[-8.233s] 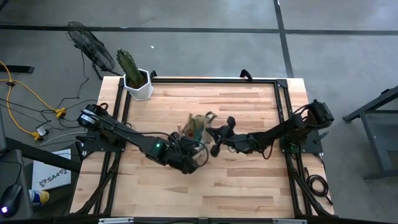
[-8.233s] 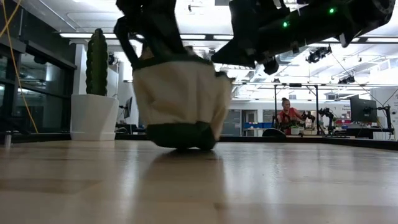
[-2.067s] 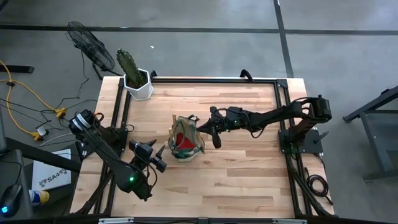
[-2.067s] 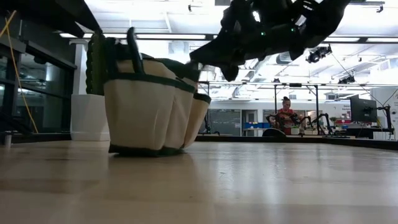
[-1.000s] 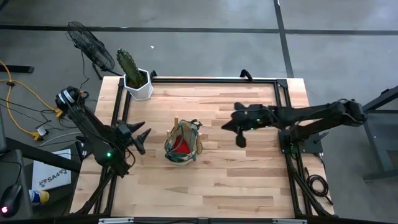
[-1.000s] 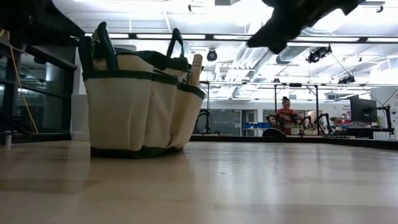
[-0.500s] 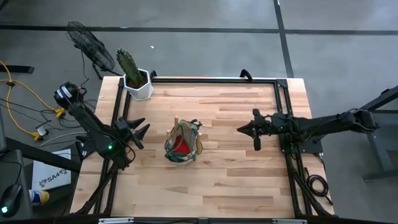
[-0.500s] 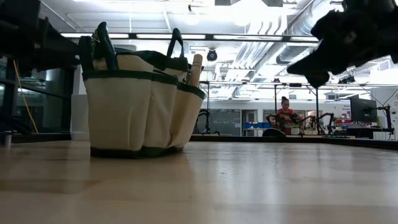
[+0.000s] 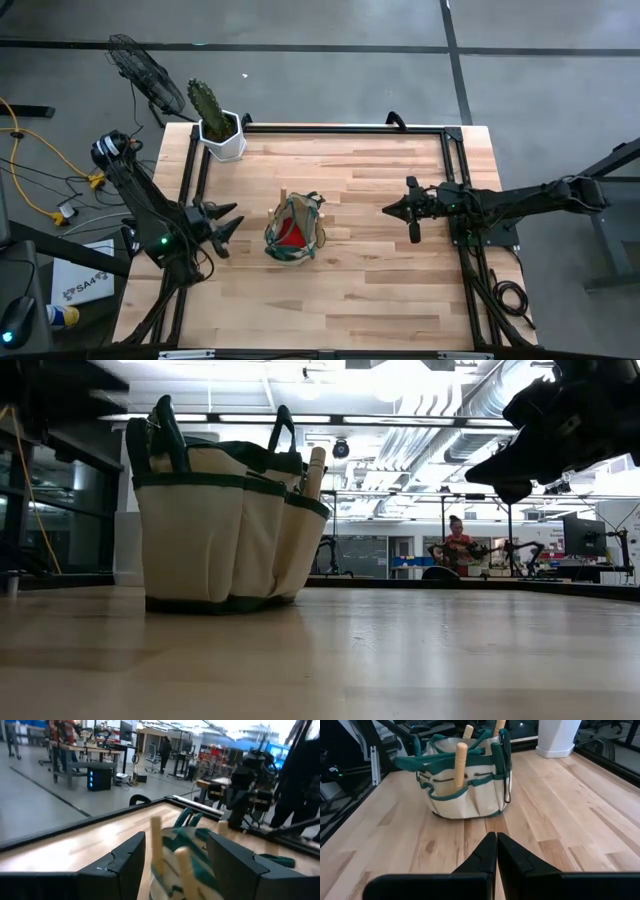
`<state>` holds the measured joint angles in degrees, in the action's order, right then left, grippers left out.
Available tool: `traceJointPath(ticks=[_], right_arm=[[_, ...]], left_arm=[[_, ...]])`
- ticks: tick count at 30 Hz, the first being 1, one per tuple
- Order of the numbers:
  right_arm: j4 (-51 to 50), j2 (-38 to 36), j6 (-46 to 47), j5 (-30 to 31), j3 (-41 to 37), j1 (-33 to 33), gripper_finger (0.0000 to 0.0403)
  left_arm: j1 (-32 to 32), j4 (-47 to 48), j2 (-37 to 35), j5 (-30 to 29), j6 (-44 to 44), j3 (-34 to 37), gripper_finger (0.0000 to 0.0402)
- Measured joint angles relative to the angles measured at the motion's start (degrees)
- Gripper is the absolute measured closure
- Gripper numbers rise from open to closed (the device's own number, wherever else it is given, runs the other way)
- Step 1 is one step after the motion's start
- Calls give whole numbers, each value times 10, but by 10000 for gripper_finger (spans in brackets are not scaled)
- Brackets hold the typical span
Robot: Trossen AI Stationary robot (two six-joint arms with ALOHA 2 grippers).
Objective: Pick & Place Garden tools in Gardening bag
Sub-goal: Return to Home Position
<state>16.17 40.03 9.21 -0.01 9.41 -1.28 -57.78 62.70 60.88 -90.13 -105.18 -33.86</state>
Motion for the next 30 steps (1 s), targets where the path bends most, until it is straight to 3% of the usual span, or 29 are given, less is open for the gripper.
traceJointPath(ticks=[5,9,12,17,19,25,30], right_arm=[[0,0,0,0,0,0,399],[1,0,0,0,0,0,399],[6,0,0,0,0,0,399],[19,0,0,-1,0,0,399],[20,0,0,-1,0,0,399],[10,0,-1,-1,0,0,399],[6,0,-3,-1,0,0,399]], left_arm=[[0,-31,8,38,185,-84,195],[6,-128,8,94,342,-107,195],[34,-247,8,170,462,-100,195],[117,-525,8,323,757,-60,195],[154,-591,5,383,852,-43,195],[201,-568,-91,398,880,18,195],[203,-640,-244,414,904,131,195]])
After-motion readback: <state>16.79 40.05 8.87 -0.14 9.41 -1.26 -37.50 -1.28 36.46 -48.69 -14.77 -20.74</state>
